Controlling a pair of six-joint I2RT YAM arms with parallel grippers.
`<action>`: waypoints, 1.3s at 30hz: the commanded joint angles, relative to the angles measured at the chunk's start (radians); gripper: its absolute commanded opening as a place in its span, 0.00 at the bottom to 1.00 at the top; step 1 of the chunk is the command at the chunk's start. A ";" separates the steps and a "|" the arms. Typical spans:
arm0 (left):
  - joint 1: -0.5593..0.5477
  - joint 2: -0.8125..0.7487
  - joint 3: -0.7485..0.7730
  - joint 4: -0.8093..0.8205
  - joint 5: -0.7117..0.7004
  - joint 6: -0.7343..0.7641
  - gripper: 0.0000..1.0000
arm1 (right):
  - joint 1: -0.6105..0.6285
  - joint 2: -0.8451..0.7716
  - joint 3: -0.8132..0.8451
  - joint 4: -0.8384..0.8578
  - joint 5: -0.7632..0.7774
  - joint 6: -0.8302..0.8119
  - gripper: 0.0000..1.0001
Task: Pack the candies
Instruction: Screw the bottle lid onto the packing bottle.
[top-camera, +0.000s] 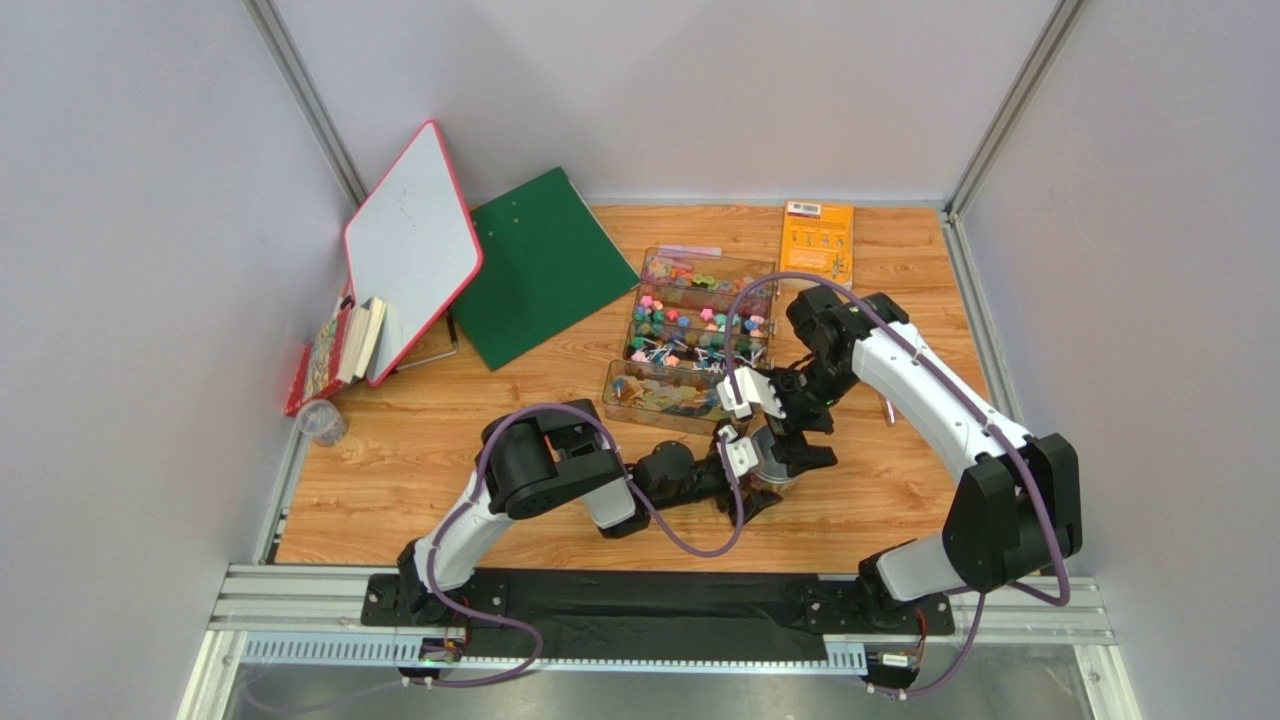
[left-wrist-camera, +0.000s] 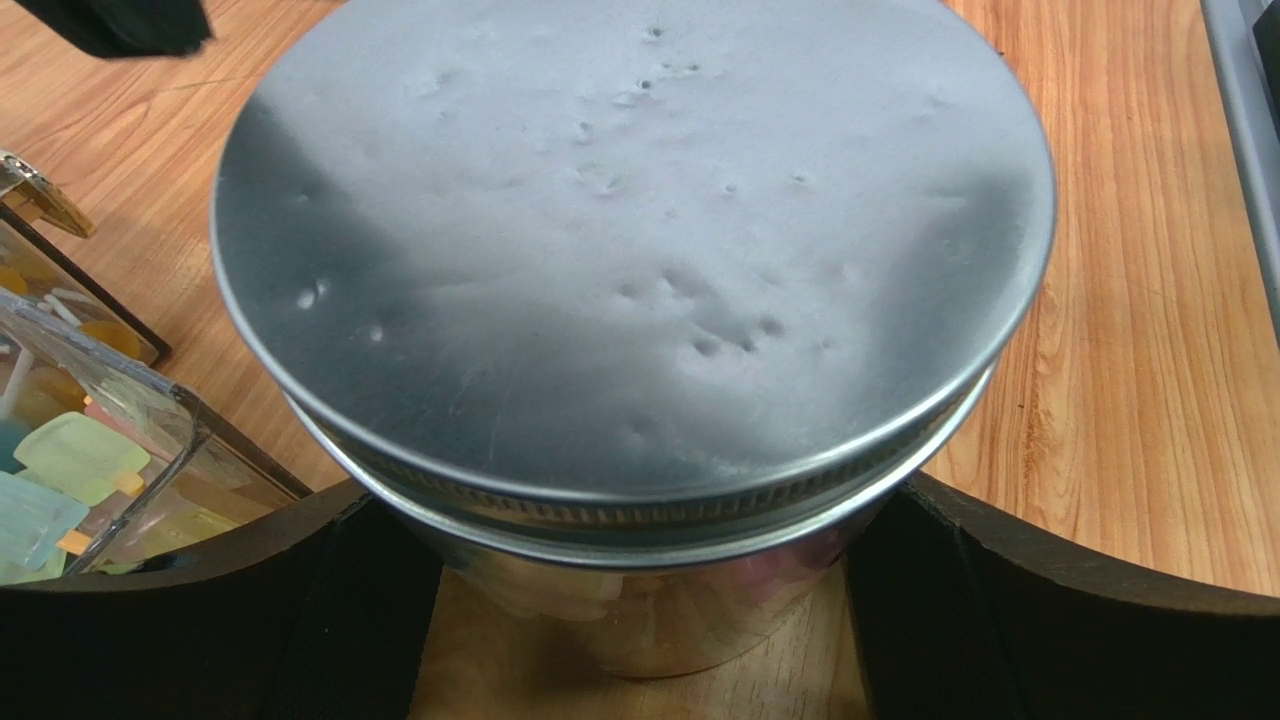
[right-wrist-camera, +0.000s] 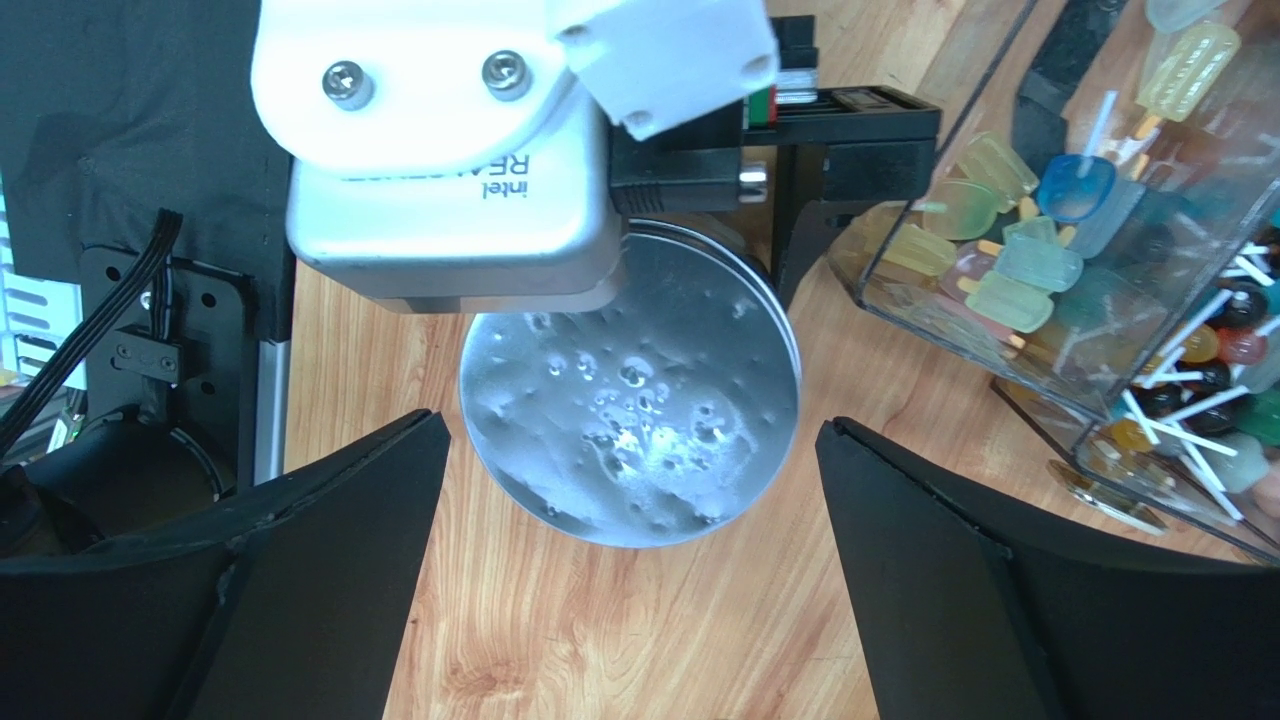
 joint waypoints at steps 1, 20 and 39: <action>0.010 0.085 -0.047 -0.338 -0.072 0.088 0.00 | 0.003 -0.014 -0.025 -0.264 -0.007 -0.022 1.00; 0.054 0.099 -0.030 -0.369 -0.079 0.046 0.00 | 0.001 -0.109 -0.147 -0.244 0.065 0.019 1.00; 0.067 0.116 -0.022 -0.381 -0.064 0.016 0.00 | 0.003 -0.230 -0.254 -0.278 0.131 0.085 1.00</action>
